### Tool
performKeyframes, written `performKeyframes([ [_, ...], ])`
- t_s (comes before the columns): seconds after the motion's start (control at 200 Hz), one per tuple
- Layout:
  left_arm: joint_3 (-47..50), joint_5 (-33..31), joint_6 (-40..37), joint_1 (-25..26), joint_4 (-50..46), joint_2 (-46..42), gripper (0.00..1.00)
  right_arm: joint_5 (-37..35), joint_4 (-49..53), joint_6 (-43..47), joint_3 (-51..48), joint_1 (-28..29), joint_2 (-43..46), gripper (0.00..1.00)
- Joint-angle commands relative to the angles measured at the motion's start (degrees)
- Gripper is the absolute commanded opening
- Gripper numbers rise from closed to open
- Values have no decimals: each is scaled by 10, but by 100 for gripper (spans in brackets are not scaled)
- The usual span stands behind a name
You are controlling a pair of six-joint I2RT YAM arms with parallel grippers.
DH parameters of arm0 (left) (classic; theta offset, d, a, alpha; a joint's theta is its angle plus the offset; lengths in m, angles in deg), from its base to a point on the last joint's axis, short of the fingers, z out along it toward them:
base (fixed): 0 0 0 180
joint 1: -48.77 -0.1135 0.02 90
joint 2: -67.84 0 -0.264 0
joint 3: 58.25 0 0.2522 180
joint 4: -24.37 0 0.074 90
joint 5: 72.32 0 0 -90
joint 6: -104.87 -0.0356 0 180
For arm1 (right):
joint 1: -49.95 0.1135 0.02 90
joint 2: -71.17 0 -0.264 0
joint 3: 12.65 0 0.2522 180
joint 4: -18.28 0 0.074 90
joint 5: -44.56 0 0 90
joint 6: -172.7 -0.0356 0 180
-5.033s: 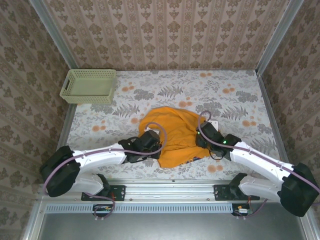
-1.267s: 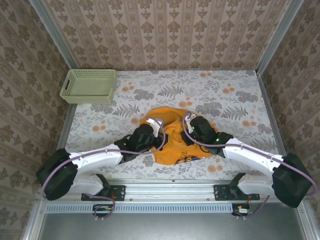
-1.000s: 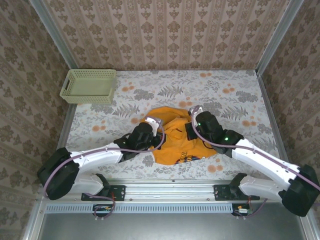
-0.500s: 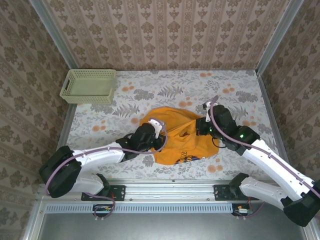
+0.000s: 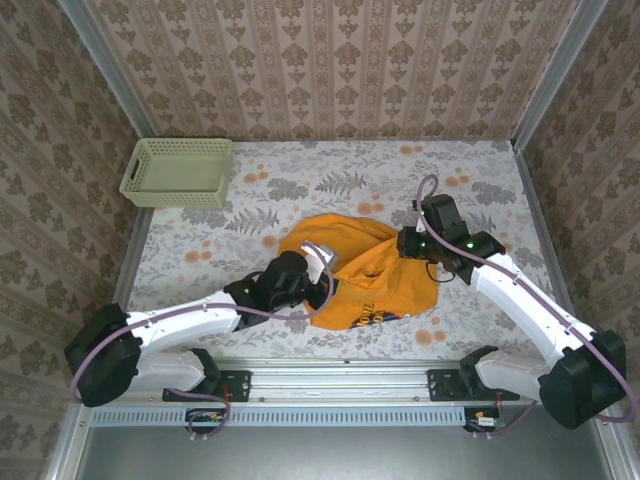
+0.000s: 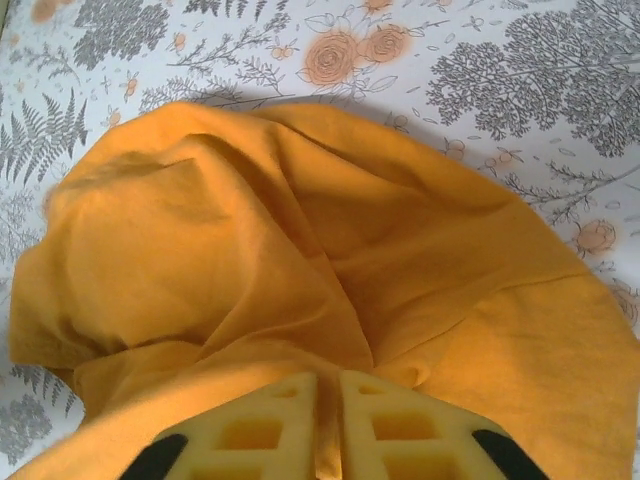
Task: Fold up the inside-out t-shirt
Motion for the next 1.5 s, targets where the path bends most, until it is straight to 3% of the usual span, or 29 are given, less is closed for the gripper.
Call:
performKeyframes([
  [0.0,-1,9,15,-15,-5,5,0,-23,-2,29,-13,14,38,28],
  [0.15,-2,10,22,-22,4,13,0,-15,-3,4,-61,47,89,51],
  [0.395,-9,22,26,-23,11,28,0,-59,-60,-48,-124,123,56,50],
  [0.615,-8,20,26,-24,-3,16,0,-129,-74,-70,-96,127,-32,47],
  [0.68,-5,17,26,-23,-3,14,0,-128,-79,-65,-83,127,-46,41],
  [0.82,-7,5,23,-24,-12,25,0,-121,-47,-56,-44,127,-48,10],
  [0.885,-12,-3,20,-24,-19,37,0,-108,-34,-59,-33,127,-31,0],
  [1.115,-74,-94,22,-28,-108,121,0,-37,37,-93,-8,115,56,0],
  [1.32,-64,-67,21,-52,-96,140,0,35,65,-96,-32,36,130,0],
  [1.495,-57,-64,-3,-23,-84,105,0,42,53,-83,-63,-7,91,0],
])
